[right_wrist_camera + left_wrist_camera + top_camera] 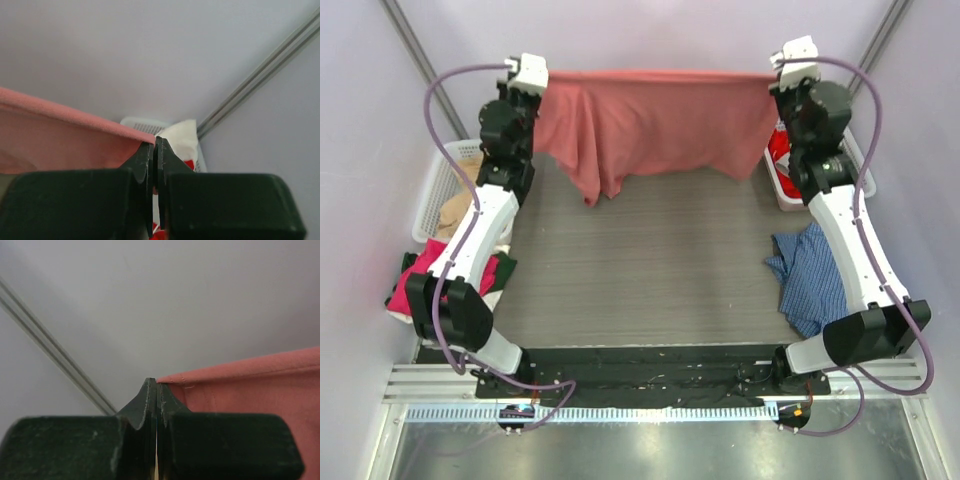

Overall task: Fold and stack the t-shirts
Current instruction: Flatten the tshirt out

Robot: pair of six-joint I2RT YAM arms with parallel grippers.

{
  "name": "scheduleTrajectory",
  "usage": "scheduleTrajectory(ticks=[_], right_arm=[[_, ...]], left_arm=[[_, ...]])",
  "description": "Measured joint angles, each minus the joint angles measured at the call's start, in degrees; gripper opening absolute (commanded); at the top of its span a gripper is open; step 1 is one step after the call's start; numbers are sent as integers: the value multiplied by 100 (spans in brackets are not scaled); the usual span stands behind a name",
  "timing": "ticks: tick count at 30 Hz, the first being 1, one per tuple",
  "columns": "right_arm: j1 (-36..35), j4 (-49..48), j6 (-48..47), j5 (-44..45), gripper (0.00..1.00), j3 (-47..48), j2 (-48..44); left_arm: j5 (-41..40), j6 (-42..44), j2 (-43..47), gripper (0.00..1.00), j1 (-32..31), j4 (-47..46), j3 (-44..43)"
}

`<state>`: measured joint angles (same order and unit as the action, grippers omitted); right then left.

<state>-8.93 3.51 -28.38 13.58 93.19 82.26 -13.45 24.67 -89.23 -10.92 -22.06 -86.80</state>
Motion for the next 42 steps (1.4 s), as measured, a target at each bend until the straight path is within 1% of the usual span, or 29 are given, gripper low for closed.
scheduleTrajectory(ticks=[3,6,10,19,22,28,34,39,42], right_arm=[[2,223,57,0,1,-691,-129],[4,660,144,-22,1,-1279,-271],[17,1300,190,-103,1,-1674,-658],[107,2380,-22,-350,1,-2098,-2087],[144,2693,-55,-483,1,-2413,-2323],[170,3593,-138,-881,1,-2973,-2391],[192,4339,-291,-1281,1,-3309,-2618],[203,4741,-481,-1572,1,-3576,-2653],[205,4913,-562,-1668,1,-3851,-2623]], left_arm=[[39,-50,280,0,0,439,914],[195,-76,605,0,0,1027,1596],[479,-179,1119,0,0,1790,2081],[1620,-297,2446,0,4,3853,2277],[1965,-170,2826,0,4,4594,2465],[2422,286,3381,0,4,6269,2787],[2835,752,3856,0,7,7687,2804],[3213,1032,3834,0,7,8609,2804],[3346,1071,3718,0,9,8889,2806]])
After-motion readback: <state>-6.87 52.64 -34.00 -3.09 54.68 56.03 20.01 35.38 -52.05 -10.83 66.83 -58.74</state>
